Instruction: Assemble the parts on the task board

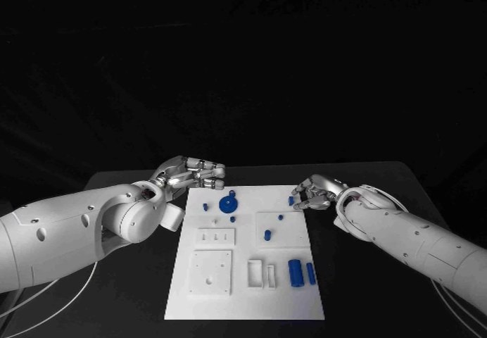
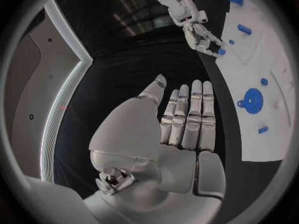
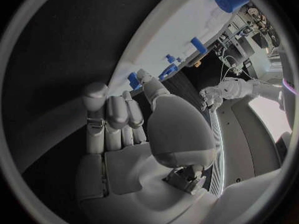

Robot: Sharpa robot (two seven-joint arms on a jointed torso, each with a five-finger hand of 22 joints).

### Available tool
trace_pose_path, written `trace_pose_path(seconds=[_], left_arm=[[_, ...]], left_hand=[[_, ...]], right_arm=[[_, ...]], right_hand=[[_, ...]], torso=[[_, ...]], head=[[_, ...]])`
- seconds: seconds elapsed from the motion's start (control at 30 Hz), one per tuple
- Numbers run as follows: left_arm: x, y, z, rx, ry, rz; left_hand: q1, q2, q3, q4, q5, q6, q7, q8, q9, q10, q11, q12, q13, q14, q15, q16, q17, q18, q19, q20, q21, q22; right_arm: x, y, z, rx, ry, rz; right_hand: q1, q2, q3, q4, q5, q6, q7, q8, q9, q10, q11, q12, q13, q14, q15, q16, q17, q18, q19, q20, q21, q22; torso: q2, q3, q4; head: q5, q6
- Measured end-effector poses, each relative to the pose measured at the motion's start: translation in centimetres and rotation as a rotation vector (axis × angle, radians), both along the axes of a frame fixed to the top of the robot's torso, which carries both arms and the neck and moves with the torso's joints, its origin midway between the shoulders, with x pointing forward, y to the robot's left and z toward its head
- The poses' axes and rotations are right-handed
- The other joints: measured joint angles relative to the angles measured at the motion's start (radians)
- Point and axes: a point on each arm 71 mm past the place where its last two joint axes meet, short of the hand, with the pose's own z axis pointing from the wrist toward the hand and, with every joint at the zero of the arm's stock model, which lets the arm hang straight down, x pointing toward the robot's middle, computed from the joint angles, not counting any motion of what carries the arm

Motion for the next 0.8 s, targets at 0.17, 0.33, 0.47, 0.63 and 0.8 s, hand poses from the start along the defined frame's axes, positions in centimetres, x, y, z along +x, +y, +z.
trace_pose_path(seconds=[0.17, 0.33, 0.47, 0.63, 0.8], left_arm=[[0.0, -0.1, 0.0, 0.0, 0.0, -0.005], [-0.1, -0.2, 0.0, -0.001, 0.0, -0.008], [-0.1, -0.2, 0.0, -0.001, 0.0, -0.009], [-0.1, -0.2, 0.0, -0.001, -0.001, -0.01], [-0.1, -0.2, 0.0, -0.001, -0.001, -0.011]], left_hand=[[0.0, 0.0, 0.0, 0.0, 0.0, 0.0, 0.0, 0.0, 0.0, 0.0, 0.0, 0.0, 0.0, 0.0, 0.0, 0.0, 0.0, 0.0, 0.0, 0.0, 0.0, 0.0], [0.0, 0.0, 0.0, 0.0, 0.0, 0.0, 0.0, 0.0, 0.0, 0.0, 0.0, 0.0, 0.0, 0.0, 0.0, 0.0, 0.0, 0.0, 0.0, 0.0, 0.0, 0.0], [0.0, 0.0, 0.0, 0.0, 0.0, 0.0, 0.0, 0.0, 0.0, 0.0, 0.0, 0.0, 0.0, 0.0, 0.0, 0.0, 0.0, 0.0, 0.0, 0.0, 0.0, 0.0], [0.0, 0.0, 0.0, 0.0, 0.0, 0.0, 0.0, 0.0, 0.0, 0.0, 0.0, 0.0, 0.0, 0.0, 0.0, 0.0, 0.0, 0.0, 0.0, 0.0, 0.0, 0.0], [0.0, 0.0, 0.0, 0.0, 0.0, 0.0, 0.0, 0.0, 0.0, 0.0, 0.0, 0.0, 0.0, 0.0, 0.0, 0.0, 0.0, 0.0, 0.0, 0.0, 0.0, 0.0]], right_arm=[[0.2, 0.2, -0.3, 0.0, 0.006, -0.007], [0.3, 0.5, -0.5, 0.002, 0.01, -0.009], [0.3, 0.8, -0.6, 0.003, 0.012, -0.007], [0.4, 1.0, -0.7, 0.003, 0.014, -0.006], [0.4, 1.1, -0.7, 0.002, 0.016, -0.007]], right_hand=[[-0.004, 0.004, 0.002, 0.005, -0.008, 0.0, 0.0, 0.0, 0.0, 0.0, 0.0, 0.0, 0.0, 0.0, 0.0, 0.0, 0.001, 0.0, 0.0, 0.0, 0.0, 0.001], [-0.004, 0.004, 0.006, 0.008, -0.016, 0.008, 0.001, 0.0, 0.0, 0.0, 0.0, 0.0, 0.0, 0.0, 0.0, 0.0, 0.003, 0.0, 0.0, 0.0, 0.0, 0.001], [-0.004, 0.004, 0.007, 0.01, -0.018, 0.009, 0.002, 0.0, 0.0, 0.0, 0.0, 0.0, 0.0, 0.0, 0.0, 0.0, 0.003, 0.0, 0.0, 0.0, 0.0, 0.001], [-0.008, 0.008, 0.009, 0.012, -0.027, 0.024, 0.0, 0.0, 0.0, 0.0, 0.0, 0.0, 0.0, 0.0, 0.0, 0.0, 0.005, 0.0, 0.0, 0.0, 0.0, 0.001], [-0.013, 0.029, 0.034, 0.008, -0.065, 0.059, -0.003, 0.0, 0.0, 0.0, 0.0, 0.004, 0.0, 0.0, 0.0, 0.0, 0.006, -0.002, 0.0, 0.0, 0.0, 0.001]], torso=[[0.0, 0.0, 0.0004], [0.0, -0.0001, 0.0007], [-0.001, 0.0, -0.0003], [-0.001, 0.0007, -0.0015], [-0.002, 0.001, -0.0018]], head=[[0.001, -0.002], [0.002, -0.004], [0.004, -0.006], [0.005, -0.007], [0.006, -0.008]])
